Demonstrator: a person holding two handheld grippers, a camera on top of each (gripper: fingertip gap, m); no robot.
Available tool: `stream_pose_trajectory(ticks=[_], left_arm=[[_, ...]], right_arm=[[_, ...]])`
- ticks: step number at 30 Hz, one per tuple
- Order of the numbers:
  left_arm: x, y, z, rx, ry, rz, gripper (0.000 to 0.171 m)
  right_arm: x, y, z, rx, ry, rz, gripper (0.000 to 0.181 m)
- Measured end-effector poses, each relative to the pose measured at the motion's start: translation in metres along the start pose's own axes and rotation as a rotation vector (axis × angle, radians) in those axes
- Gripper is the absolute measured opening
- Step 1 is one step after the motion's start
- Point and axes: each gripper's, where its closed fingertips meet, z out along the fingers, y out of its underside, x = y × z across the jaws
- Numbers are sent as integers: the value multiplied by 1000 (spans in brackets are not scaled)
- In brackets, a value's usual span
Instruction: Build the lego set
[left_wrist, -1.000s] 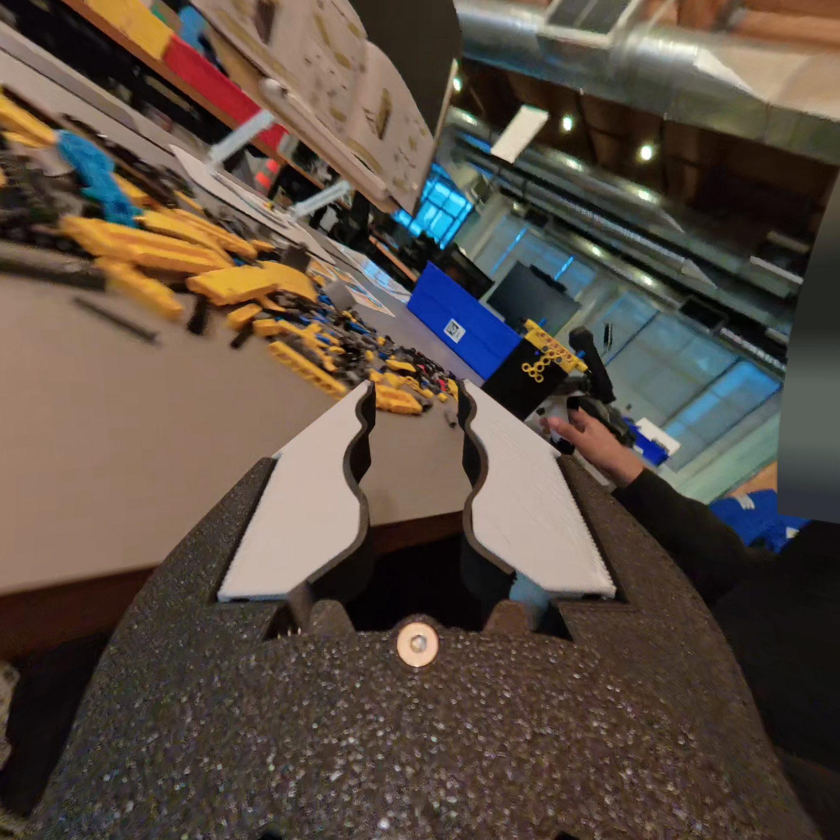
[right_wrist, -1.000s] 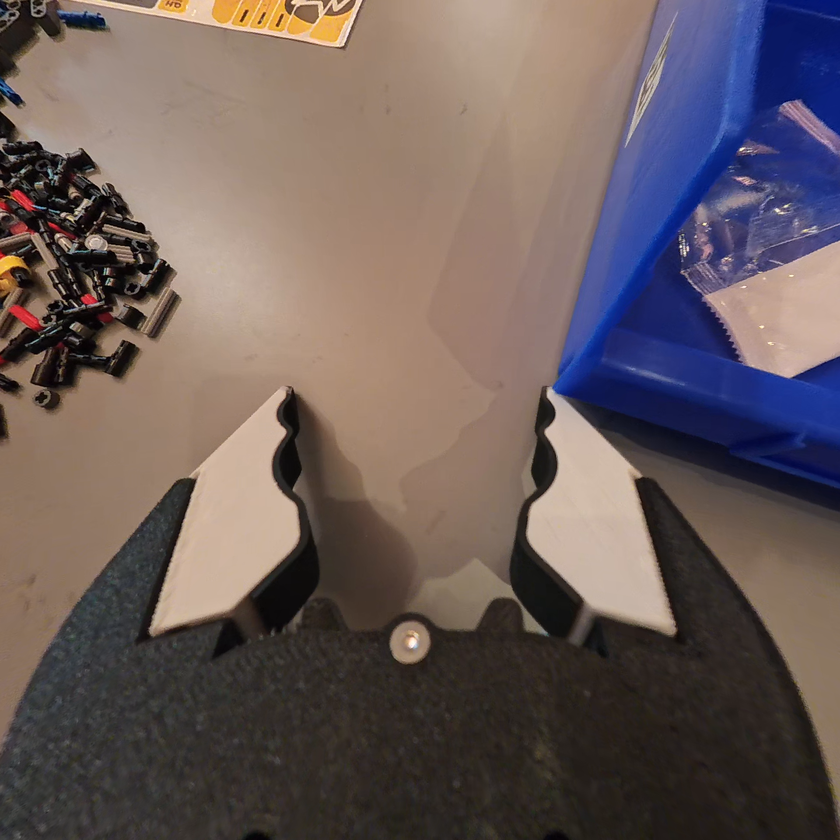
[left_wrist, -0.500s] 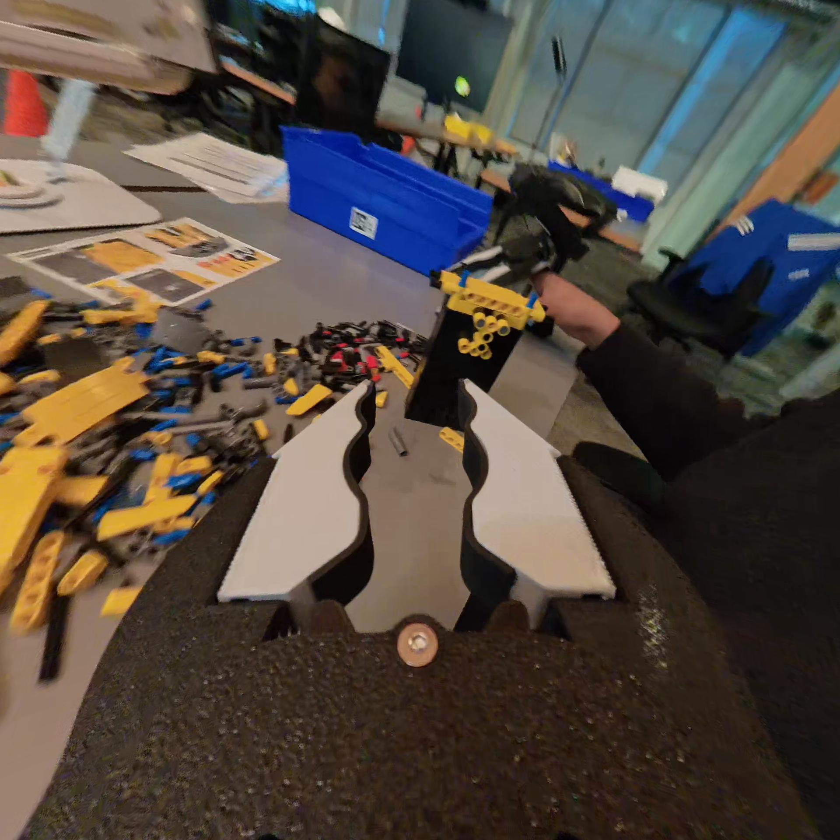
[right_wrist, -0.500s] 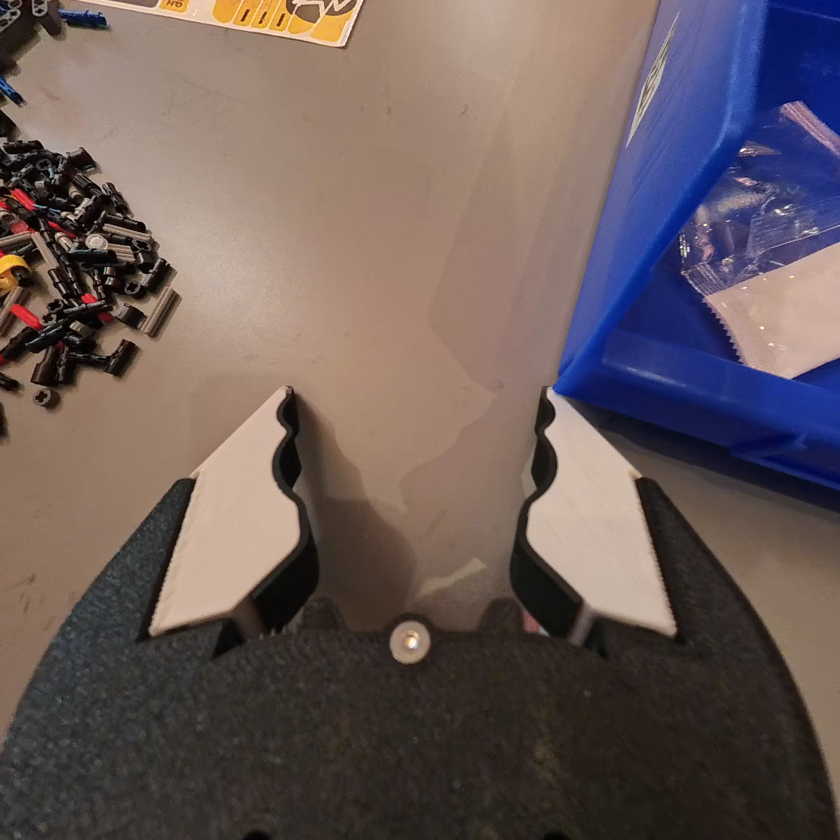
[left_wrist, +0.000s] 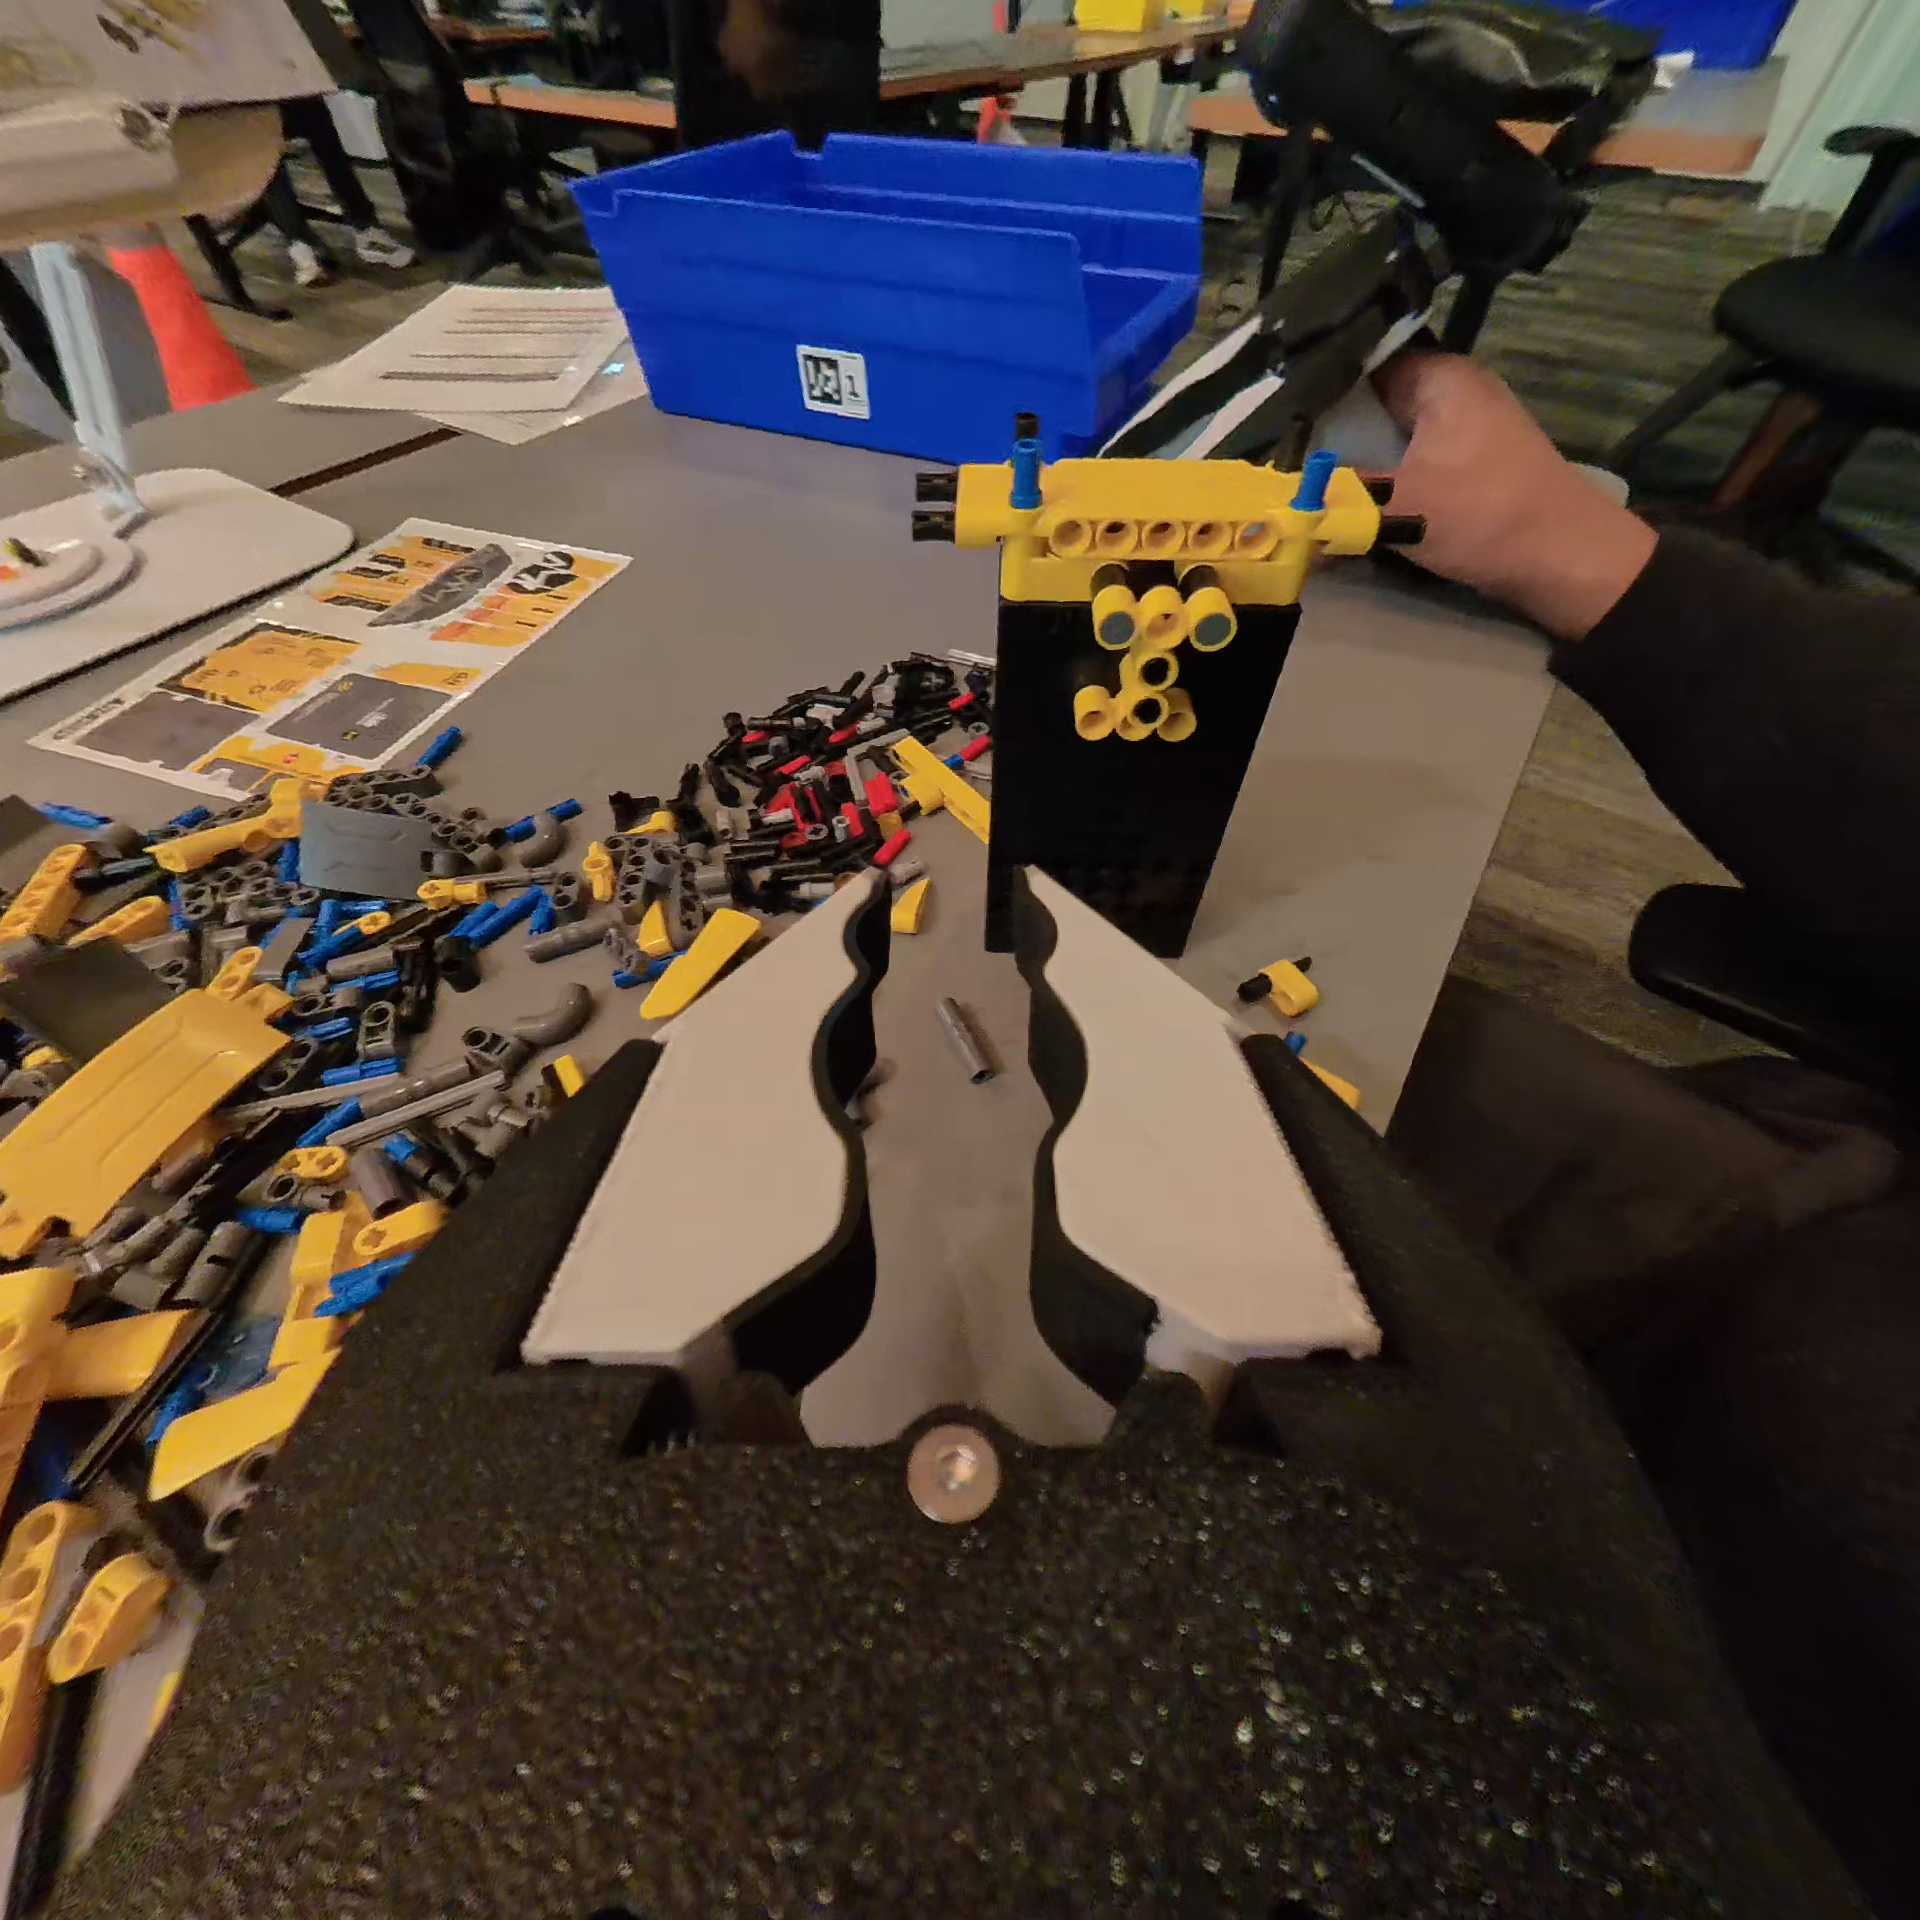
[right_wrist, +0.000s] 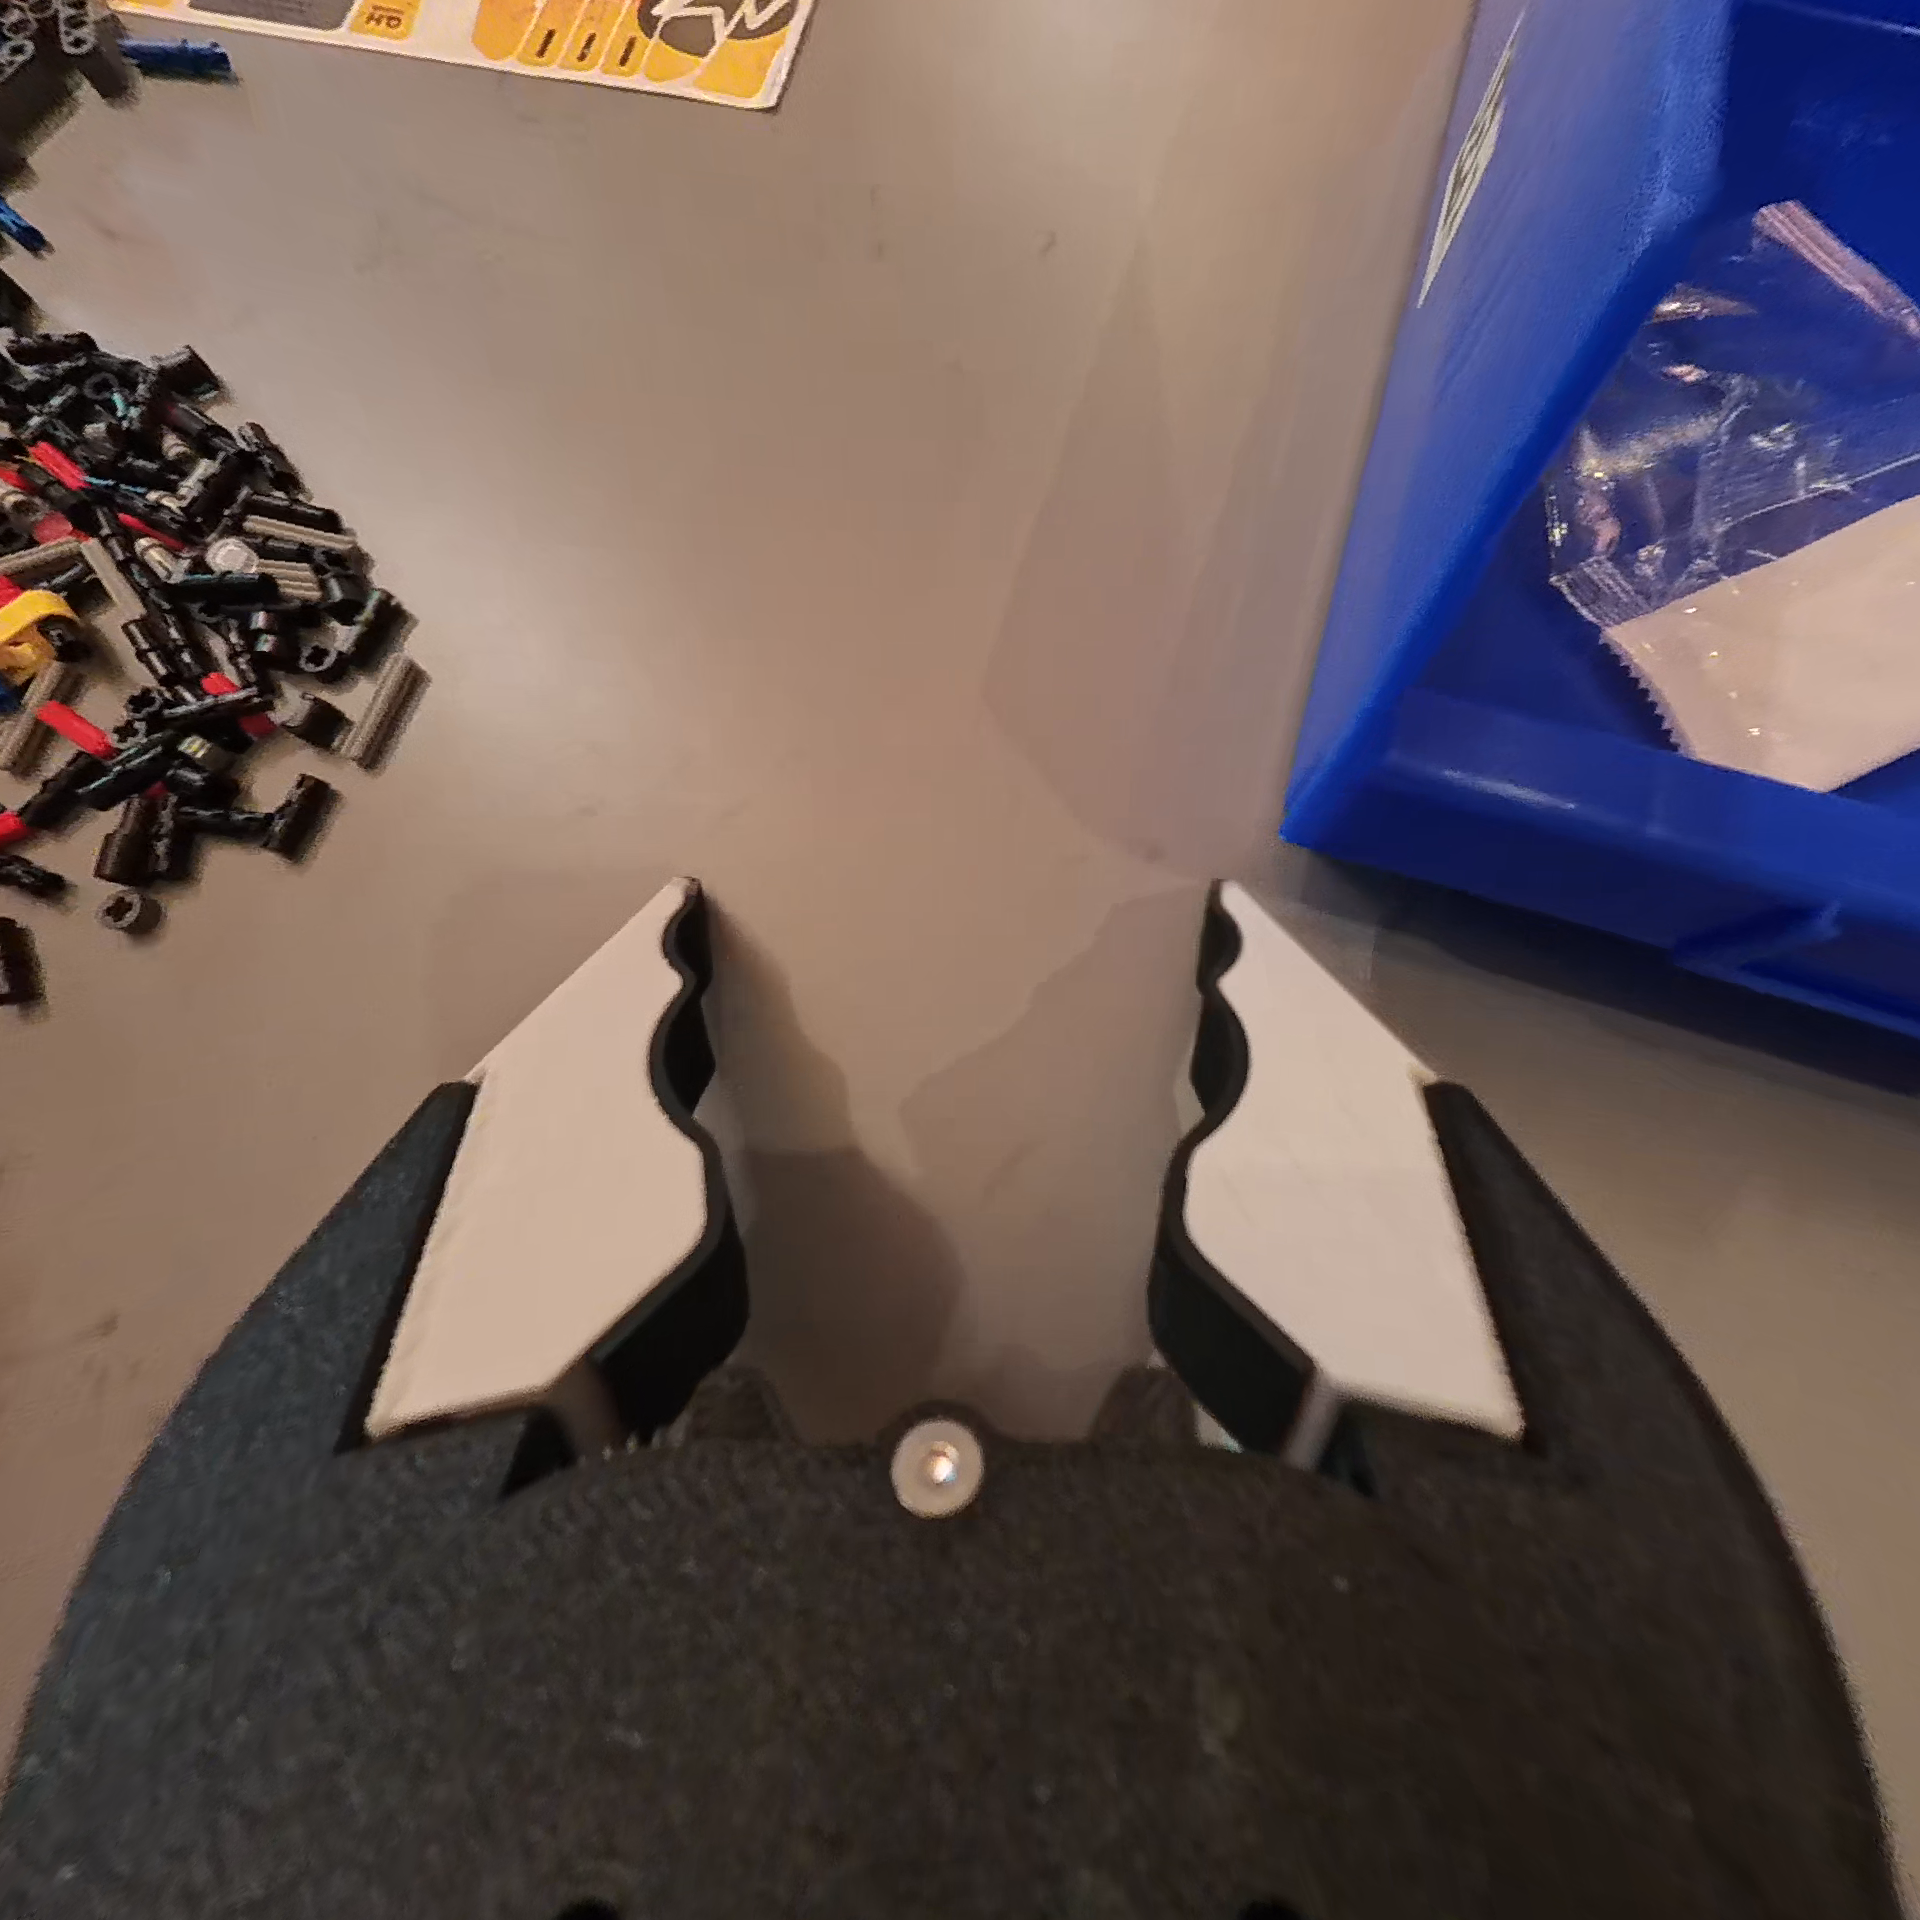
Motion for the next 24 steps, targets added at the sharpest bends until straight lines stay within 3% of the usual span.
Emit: stream_pose_trajectory(ticks=[3, 8, 13, 18, 20, 24], left_arm=[[4, 1, 2, -10, 16, 12, 23], [4, 1, 1, -5, 47, -19, 23], [2, -2, -1, 13, 95, -96, 23], [17, 1, -19, 28, 157, -141, 24], [31, 10, -24, 3, 190, -129, 24], [54, 31, -22, -91, 206, -27, 27]], right_arm=[[-10, 1, -4, 11, -19, -22, 74], [-39, 1, -10, 32, -50, -192, 12], [-55, -16, -27, 181, -6, -311, 0], [-155, -25, -77, 397, -484, -151, 0], [-191, -15, -92, 376, -648, -109, 0], [-234, 12, -92, 283, -741, -123, 3]])
